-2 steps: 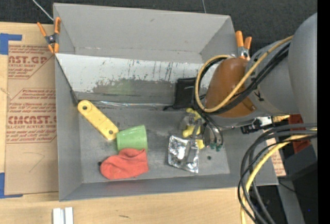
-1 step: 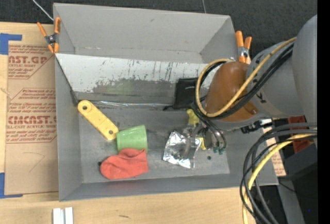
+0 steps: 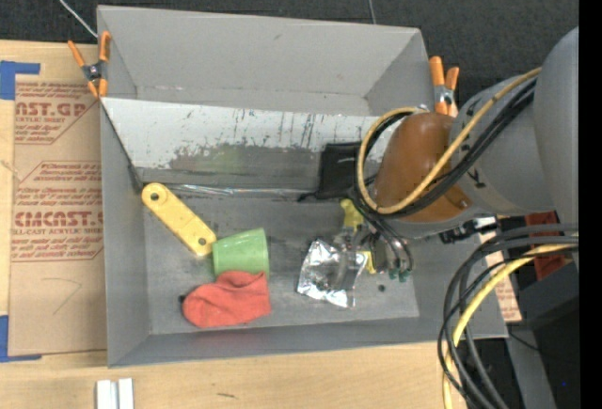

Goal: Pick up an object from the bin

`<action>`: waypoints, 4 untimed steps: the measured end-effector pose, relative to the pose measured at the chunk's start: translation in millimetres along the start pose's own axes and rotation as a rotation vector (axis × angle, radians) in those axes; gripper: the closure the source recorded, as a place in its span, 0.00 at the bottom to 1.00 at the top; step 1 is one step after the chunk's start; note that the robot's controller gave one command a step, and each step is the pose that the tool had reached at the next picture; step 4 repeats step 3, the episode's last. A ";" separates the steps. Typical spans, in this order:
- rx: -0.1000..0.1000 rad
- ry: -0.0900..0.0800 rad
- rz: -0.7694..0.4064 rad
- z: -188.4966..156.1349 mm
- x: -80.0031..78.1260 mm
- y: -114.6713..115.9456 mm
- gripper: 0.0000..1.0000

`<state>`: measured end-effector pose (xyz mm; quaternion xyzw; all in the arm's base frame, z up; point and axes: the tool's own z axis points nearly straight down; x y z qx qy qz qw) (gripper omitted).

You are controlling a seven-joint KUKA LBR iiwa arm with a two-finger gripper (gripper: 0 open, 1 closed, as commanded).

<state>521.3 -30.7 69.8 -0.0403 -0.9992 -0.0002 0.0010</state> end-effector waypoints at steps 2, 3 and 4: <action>0.000 -0.002 -0.085 -119.6 -10.6 11.3 1.00; -0.001 -0.002 -0.064 -231.4 -18.5 16.6 1.00; -0.001 -0.002 -0.064 -231.4 -18.5 16.6 1.00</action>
Offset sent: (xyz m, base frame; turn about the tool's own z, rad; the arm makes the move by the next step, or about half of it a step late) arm 0.0000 0.0000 0.0000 0.0000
